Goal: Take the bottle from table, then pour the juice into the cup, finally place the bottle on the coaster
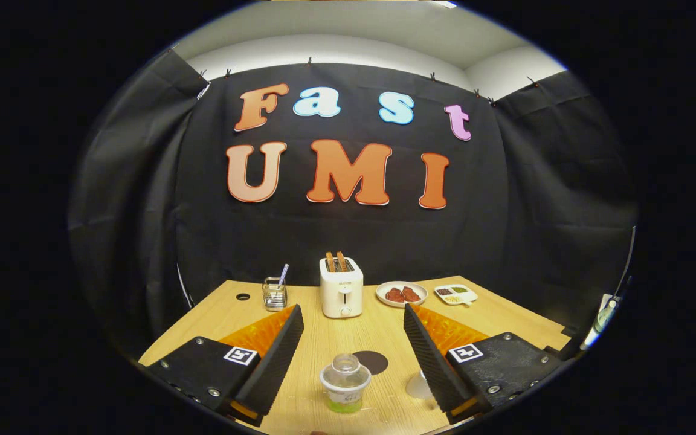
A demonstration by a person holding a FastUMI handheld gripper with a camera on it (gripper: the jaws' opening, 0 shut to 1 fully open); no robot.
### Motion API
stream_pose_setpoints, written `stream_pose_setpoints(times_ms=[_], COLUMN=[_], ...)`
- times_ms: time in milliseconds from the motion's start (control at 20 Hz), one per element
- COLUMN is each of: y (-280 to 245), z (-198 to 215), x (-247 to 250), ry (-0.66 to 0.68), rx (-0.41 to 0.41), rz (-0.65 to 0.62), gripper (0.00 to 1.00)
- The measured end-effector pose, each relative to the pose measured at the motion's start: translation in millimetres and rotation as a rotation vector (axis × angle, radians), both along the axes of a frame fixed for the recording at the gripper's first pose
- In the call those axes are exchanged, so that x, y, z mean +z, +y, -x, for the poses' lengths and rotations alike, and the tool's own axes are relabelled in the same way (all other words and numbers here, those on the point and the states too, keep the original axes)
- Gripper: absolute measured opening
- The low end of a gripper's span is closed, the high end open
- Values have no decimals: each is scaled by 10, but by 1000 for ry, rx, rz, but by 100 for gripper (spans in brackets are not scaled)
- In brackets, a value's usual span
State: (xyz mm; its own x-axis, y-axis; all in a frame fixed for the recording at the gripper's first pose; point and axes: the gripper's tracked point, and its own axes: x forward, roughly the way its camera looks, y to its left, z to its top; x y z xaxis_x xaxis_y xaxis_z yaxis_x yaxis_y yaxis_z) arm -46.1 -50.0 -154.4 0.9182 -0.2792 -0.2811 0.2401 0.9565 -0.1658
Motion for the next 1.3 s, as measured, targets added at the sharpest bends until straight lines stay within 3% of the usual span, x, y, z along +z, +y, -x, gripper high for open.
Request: stream_pose_setpoints(times_ms=[1300], y=[-45], z=[144], x=[-1704], ry=[235], rx=[-18], rz=[-8], gripper=[100])
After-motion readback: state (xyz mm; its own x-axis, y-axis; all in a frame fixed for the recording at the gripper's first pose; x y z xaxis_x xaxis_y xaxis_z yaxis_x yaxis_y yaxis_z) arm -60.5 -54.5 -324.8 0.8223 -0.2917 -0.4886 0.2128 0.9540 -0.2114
